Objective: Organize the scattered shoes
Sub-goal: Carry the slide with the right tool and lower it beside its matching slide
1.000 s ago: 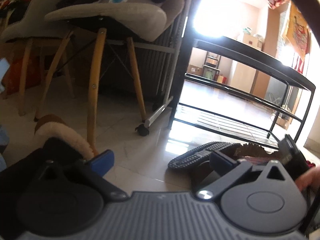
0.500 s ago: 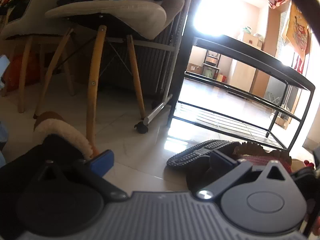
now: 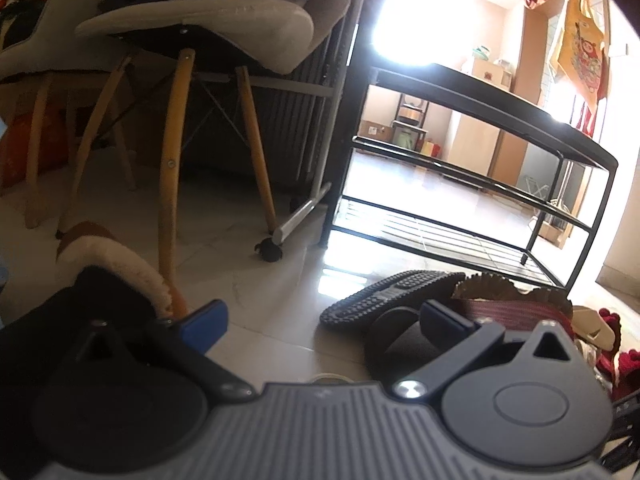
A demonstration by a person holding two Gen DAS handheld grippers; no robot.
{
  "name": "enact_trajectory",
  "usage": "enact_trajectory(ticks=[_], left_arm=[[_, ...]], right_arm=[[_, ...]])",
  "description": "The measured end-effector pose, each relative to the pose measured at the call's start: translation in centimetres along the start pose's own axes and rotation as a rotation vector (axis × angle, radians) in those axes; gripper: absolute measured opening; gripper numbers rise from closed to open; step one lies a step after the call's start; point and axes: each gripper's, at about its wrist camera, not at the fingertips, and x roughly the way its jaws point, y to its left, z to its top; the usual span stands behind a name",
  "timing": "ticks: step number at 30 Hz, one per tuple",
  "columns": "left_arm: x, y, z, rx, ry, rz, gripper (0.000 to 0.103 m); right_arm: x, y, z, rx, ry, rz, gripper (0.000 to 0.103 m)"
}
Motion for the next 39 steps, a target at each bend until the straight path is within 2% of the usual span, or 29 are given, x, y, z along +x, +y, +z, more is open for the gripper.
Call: enact_trajectory(ticks=[3,5,7,10,20,21,22,23,24,25,31,33,39], left_arm=[[-0.1,-0.2,0.0,0.007,-0.001,-0.005,0.102],[-0.3,-0.2,0.0,-0.001,-0.005,-0.010,0.102],[-0.4,-0.1,0.0,-0.011,-0.009,-0.015,0.102],[-0.6,0.1,0.1,-0.021,-0.016,-0.015,0.102],[-0.5,0.4,0.1,-0.041,-0.010,-0.027,0.102],[-0.5,0.4,0.2,-0.046,-0.009,-0.026,0.102],[-0.4,0.5,0.2,-0.048,-0.009,-0.026,0.102],[-0.4,0.5,0.3,-0.053,-0.008,-0.024,0.102],[-0.3,0.6,0.3,-0.057,-0.008,-0.023,0.102],[-0.4,0.6,0.3,-0.059,-0.009,-0.021,0.102],[-0.5,1.2,0.7,-0.088,-0.025,-0.008,0.102],[-0.4,1.4,0.8,-0.105,-0.023,-0.007,0.102],[-1.3,1.3,1.1,-0.099,-0.061,-0.024,0.102]], right_arm=[[-0.5,4.1,0.3,-0.306,-0.023,-0.027,0.078],[-0.3,6.6,0.4,-0.493,-0.021,-0.042,0.090],[1.1,7.8,0.5,-0.581,0.022,-0.050,0.099],[3.0,9.6,0.6,-0.712,0.087,-0.063,0.102],[9.6,15.7,1.0,-1.147,0.311,-0.104,0.102],[10.2,15.8,1.2,-1.154,0.332,-0.108,0.102],[10.6,15.6,1.4,-1.136,0.352,-0.111,0.102],[10.3,14.7,0.1,-1.113,0.381,-0.110,0.101],[10.0,14.1,-1.0,-1.106,0.395,-0.112,0.095],[10.1,14.1,-1.1,-1.108,0.387,-0.125,0.081],[8.0,13.4,-1.4,-0.929,0.283,-0.198,0.078],[6.3,12.2,-1.8,-0.763,0.237,-0.235,0.078],[0.3,6.7,-2.7,-0.206,0.092,-0.201,0.078]])
